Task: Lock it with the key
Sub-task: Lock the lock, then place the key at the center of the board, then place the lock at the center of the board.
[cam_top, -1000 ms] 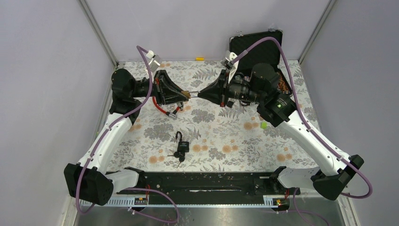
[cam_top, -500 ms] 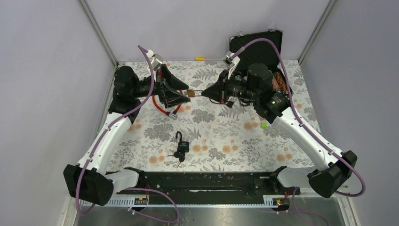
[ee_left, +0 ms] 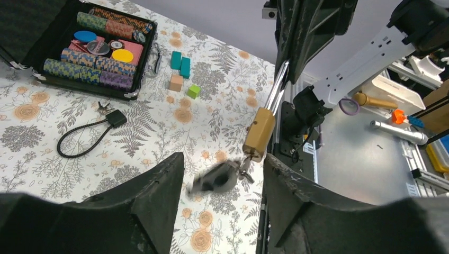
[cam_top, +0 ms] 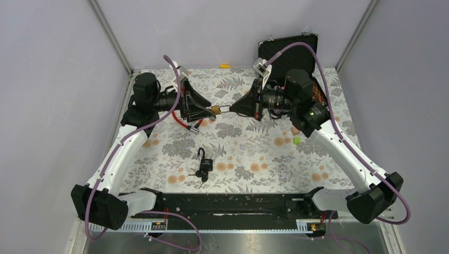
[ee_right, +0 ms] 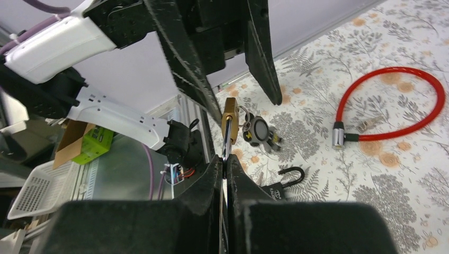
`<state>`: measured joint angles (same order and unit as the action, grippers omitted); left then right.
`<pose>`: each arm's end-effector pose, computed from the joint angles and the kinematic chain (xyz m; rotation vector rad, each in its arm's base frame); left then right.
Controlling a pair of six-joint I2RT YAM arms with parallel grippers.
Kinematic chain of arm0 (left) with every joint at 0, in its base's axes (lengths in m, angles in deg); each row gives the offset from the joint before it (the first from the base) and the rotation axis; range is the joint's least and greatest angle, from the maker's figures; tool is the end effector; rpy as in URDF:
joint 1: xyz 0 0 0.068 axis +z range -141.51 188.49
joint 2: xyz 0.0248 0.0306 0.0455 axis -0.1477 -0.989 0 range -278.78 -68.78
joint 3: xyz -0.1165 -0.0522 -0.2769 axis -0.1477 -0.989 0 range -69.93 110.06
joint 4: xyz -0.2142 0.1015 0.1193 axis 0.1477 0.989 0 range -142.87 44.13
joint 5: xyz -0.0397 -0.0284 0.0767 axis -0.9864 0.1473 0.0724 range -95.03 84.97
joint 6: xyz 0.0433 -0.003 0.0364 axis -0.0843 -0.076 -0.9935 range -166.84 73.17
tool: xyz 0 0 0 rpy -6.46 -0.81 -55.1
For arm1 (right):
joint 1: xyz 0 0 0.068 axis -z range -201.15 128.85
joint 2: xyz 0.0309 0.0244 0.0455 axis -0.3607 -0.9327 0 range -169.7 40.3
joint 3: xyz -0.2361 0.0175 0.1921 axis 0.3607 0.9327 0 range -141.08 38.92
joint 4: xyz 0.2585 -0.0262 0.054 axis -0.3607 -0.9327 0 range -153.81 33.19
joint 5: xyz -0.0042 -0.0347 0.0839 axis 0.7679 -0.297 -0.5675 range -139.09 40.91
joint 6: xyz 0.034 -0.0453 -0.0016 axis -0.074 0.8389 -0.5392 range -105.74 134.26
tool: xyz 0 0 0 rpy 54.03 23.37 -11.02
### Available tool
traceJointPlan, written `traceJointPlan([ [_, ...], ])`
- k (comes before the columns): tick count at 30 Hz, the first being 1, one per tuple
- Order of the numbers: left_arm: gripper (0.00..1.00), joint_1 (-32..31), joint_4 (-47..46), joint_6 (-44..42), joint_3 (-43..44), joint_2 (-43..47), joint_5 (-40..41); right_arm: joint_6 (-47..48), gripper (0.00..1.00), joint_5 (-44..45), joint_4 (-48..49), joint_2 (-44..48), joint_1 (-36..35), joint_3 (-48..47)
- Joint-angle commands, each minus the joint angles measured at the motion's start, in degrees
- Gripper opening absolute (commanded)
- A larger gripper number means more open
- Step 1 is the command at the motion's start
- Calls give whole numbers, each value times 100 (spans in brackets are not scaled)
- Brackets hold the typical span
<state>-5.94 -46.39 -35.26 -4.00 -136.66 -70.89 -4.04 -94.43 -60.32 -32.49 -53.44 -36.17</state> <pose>0.2315 -0.0970 0.4270 0.9207 1.5547 -1.3016 0.2221 0.1737 0.4651 -0.8541 1.5261 1.2885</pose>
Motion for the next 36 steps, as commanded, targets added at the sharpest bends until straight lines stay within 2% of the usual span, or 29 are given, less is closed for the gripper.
traceJointPlan([
  [1,52,27,917,-1024,469,28,-269,-162,0,-666,666,161,30,-46],
  [5,36,49,963,-1018,541,26,-584,-125,0,-722,667,139,30,-67],
  [6,29,50,968,-1017,528,29,-562,-121,0,-715,679,132,30,-67],
  [7,13,53,969,-1024,514,40,-484,-132,0,-715,714,132,32,-56],
  [8,4,55,969,-1030,503,52,-392,-150,0,-715,768,127,30,-46],
  [9,0,62,969,-1040,488,67,-348,-148,0,-722,798,131,30,-35],
  [15,0,138,913,-1113,438,194,-29,57,0,-516,819,244,125,130],
  [22,0,401,836,-1113,267,278,37,-12,0,-919,828,352,607,185],
  [26,0,450,484,-914,88,262,161,-168,0,-921,906,391,856,302],
  [29,0,355,-420,-49,-243,51,521,-429,0,-333,890,291,880,473],
  [31,0,85,-688,338,-447,-196,866,-859,0,245,906,169,876,689],
  [36,0,-1056,-1232,377,-874,-959,1638,-1951,0,1883,1273,-161,883,1572],
])
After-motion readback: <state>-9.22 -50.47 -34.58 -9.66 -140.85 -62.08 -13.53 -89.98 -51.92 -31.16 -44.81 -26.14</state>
